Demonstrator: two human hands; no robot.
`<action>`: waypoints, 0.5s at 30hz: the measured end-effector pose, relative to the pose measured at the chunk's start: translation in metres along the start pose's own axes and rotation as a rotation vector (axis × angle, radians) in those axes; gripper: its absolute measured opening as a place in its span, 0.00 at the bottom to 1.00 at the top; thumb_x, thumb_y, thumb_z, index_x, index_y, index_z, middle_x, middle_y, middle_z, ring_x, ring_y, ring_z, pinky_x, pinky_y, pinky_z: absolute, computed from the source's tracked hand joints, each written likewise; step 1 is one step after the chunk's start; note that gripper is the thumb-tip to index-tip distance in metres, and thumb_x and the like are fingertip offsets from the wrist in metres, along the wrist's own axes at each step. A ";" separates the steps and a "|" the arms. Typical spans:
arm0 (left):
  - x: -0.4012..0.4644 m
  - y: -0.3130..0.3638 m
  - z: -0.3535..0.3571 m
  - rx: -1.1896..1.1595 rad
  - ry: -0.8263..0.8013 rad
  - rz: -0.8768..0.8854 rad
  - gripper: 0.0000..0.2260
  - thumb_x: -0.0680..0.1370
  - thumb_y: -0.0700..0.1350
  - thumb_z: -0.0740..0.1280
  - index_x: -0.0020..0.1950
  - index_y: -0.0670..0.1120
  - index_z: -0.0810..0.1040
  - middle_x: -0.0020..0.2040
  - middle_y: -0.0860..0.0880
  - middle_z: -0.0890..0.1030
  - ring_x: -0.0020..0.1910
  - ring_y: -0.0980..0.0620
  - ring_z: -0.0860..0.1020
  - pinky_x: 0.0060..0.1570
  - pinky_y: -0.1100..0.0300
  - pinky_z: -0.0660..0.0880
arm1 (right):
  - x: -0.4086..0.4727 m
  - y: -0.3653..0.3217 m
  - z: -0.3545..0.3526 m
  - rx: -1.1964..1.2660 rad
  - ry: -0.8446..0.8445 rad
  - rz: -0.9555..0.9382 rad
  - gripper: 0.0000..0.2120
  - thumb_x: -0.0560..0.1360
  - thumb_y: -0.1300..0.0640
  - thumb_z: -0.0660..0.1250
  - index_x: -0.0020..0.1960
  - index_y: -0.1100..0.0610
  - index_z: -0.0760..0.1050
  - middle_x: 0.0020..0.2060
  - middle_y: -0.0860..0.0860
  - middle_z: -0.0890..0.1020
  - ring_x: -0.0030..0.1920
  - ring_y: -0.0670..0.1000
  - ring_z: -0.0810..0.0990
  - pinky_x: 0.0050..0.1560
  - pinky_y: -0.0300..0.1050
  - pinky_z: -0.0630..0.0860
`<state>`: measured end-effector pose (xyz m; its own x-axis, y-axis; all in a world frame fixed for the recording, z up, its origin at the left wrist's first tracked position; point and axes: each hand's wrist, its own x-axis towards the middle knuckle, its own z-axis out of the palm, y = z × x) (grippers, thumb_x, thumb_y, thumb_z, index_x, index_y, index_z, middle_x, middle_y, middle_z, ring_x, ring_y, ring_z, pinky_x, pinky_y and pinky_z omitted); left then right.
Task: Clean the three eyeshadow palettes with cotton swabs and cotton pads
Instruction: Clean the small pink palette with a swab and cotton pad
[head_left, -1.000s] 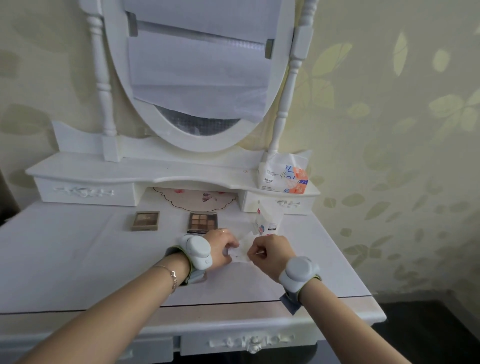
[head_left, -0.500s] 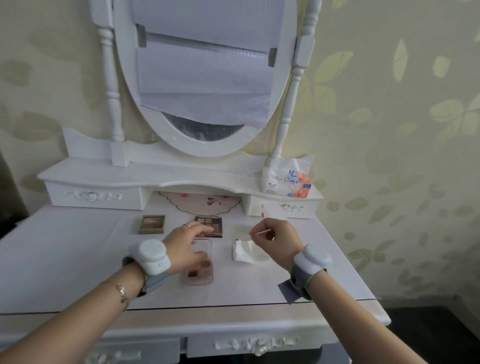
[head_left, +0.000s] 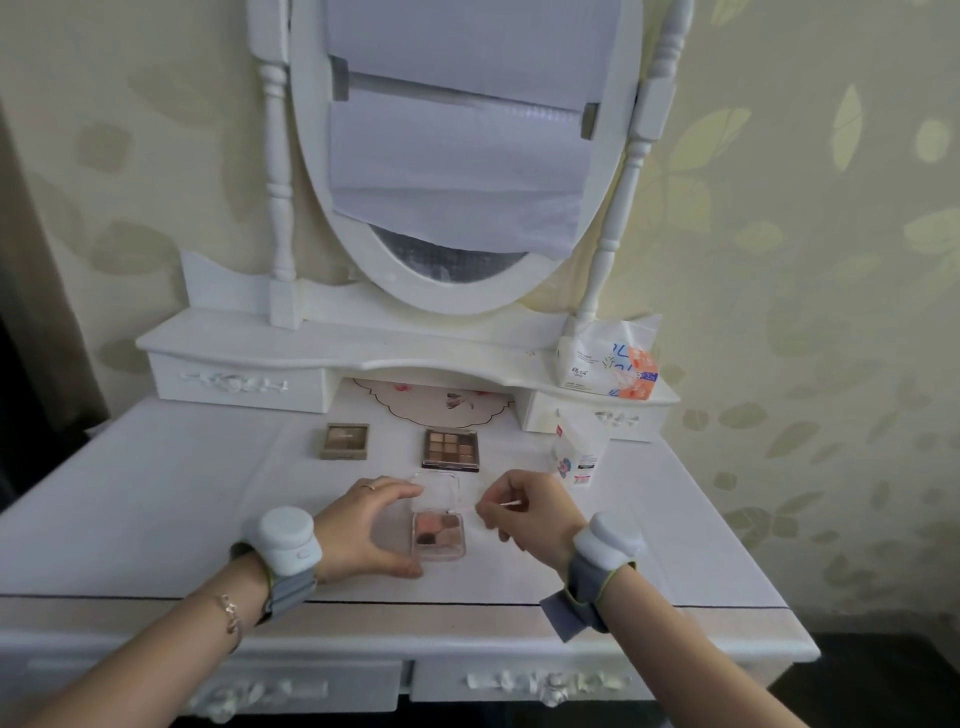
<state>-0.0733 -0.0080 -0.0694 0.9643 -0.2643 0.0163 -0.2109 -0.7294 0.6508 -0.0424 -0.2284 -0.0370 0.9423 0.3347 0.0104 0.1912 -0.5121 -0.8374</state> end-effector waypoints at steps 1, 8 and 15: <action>0.000 -0.001 0.001 -0.001 0.012 0.012 0.58 0.45 0.81 0.59 0.70 0.54 0.65 0.64 0.59 0.66 0.66 0.60 0.62 0.67 0.67 0.59 | -0.001 0.002 0.002 -0.005 0.013 0.008 0.06 0.73 0.57 0.68 0.37 0.53 0.75 0.29 0.46 0.80 0.27 0.44 0.75 0.28 0.35 0.68; -0.001 0.000 0.007 -0.084 0.057 0.084 0.43 0.50 0.76 0.66 0.62 0.64 0.62 0.57 0.69 0.70 0.60 0.66 0.66 0.56 0.78 0.60 | -0.005 0.009 0.005 -0.191 -0.007 -0.008 0.09 0.75 0.55 0.66 0.36 0.52 0.71 0.27 0.45 0.77 0.24 0.39 0.72 0.30 0.30 0.68; 0.002 -0.006 0.013 -0.071 0.080 0.095 0.41 0.53 0.78 0.63 0.62 0.63 0.63 0.57 0.65 0.72 0.59 0.65 0.68 0.58 0.75 0.62 | -0.010 0.016 0.007 -0.155 -0.022 0.008 0.09 0.78 0.58 0.60 0.39 0.52 0.69 0.26 0.47 0.77 0.23 0.42 0.69 0.29 0.36 0.67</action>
<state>-0.0721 -0.0122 -0.0826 0.9509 -0.2764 0.1391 -0.2926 -0.6565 0.6952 -0.0509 -0.2343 -0.0542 0.9380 0.3464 -0.0088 0.2257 -0.6301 -0.7430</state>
